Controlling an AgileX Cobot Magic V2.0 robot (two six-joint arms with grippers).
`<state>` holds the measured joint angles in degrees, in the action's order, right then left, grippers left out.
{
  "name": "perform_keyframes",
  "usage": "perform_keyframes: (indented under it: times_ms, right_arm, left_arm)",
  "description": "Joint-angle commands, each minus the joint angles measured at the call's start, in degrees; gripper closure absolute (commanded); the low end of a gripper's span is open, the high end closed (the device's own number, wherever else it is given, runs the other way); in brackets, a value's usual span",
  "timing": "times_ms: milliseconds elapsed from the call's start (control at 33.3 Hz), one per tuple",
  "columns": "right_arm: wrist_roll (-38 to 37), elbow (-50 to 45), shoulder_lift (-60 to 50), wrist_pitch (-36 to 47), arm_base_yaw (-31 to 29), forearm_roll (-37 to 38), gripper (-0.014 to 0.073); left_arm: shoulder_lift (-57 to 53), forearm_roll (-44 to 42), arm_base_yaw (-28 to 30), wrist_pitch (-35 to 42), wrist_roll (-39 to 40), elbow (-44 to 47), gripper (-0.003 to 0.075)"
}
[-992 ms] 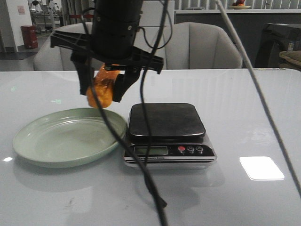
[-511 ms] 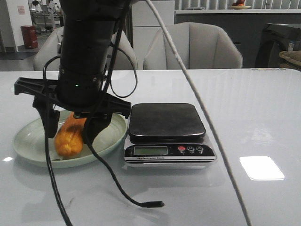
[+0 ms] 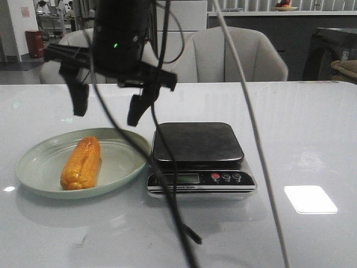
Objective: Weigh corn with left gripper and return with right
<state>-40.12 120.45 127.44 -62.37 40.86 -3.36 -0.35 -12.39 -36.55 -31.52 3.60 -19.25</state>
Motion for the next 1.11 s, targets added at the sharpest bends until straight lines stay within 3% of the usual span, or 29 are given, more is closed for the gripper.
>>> perform_keyframes:
  times_ms: [0, 150, 331, 752, 1082]
  right_arm:
    - [9.44, 5.04, -5.73, -6.44, -3.21, -0.86, 0.0007]
    - [24.49, 5.91, -8.18, -13.98, -7.74, -3.87, 0.0007]
    - [35.99, 3.45, -13.40, -13.85, -13.01, -8.76, 0.0007]
    - [40.94, -10.93, -26.28, -12.15, -25.23, -9.33, 0.0007]
    - [44.23, -32.21, -44.20, 0.71, -27.13, -9.27, 0.0007]
  left_arm:
    - [-1.18, -0.43, -0.03, 4.53, 0.05, -1.31, 0.0606]
    - [-1.18, -0.43, -0.03, 4.53, 0.05, -1.31, 0.0606]
    - [-1.18, -0.43, -0.03, 4.53, 0.05, -1.31, 0.0606]
    - [-1.18, -0.43, -0.03, 4.53, 0.05, -1.31, 0.0606]
    - [-1.18, -0.43, -0.03, 4.53, 0.05, -1.31, 0.0606]
